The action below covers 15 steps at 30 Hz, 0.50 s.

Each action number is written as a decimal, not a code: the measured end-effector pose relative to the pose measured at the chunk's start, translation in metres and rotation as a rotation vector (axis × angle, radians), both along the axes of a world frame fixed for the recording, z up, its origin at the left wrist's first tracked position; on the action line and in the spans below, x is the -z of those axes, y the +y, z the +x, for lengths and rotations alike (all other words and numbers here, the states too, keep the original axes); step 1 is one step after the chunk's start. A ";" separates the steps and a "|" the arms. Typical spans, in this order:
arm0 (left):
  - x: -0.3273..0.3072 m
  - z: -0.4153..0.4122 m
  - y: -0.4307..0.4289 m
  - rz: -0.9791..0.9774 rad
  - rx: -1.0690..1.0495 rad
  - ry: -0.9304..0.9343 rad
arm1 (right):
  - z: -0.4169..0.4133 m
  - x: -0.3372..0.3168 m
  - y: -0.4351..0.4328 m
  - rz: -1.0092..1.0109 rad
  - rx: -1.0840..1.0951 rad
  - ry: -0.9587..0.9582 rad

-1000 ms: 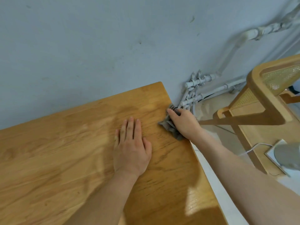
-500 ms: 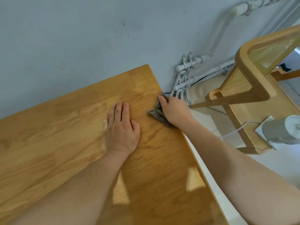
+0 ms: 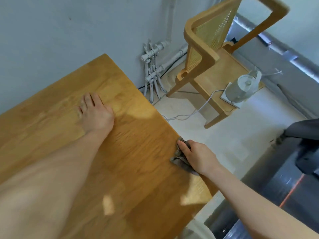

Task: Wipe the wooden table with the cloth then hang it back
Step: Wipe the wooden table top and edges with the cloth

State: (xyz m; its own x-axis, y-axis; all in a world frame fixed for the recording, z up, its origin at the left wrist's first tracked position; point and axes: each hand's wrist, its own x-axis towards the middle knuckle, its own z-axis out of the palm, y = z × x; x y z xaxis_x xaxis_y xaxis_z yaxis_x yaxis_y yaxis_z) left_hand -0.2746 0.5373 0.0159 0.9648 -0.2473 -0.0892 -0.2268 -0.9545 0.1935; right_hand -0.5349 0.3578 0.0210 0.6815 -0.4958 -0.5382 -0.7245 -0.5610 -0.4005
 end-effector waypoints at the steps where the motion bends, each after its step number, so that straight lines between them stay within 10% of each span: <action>1: -0.001 -0.005 -0.001 0.007 0.008 0.013 | -0.014 0.000 0.001 0.008 0.020 0.004; 15: -0.023 -0.215 -0.003 -0.166 0.406 0.288 | -0.126 -0.019 0.016 0.190 0.417 0.091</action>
State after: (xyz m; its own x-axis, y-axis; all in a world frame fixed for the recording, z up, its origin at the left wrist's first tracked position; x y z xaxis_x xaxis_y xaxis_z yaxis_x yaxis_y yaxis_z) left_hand -0.4893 0.5341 0.0385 0.7306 -0.6294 -0.2647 -0.4874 -0.7522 0.4435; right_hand -0.6604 0.3735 0.0401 0.3909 -0.6042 -0.6944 -0.9095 -0.1376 -0.3922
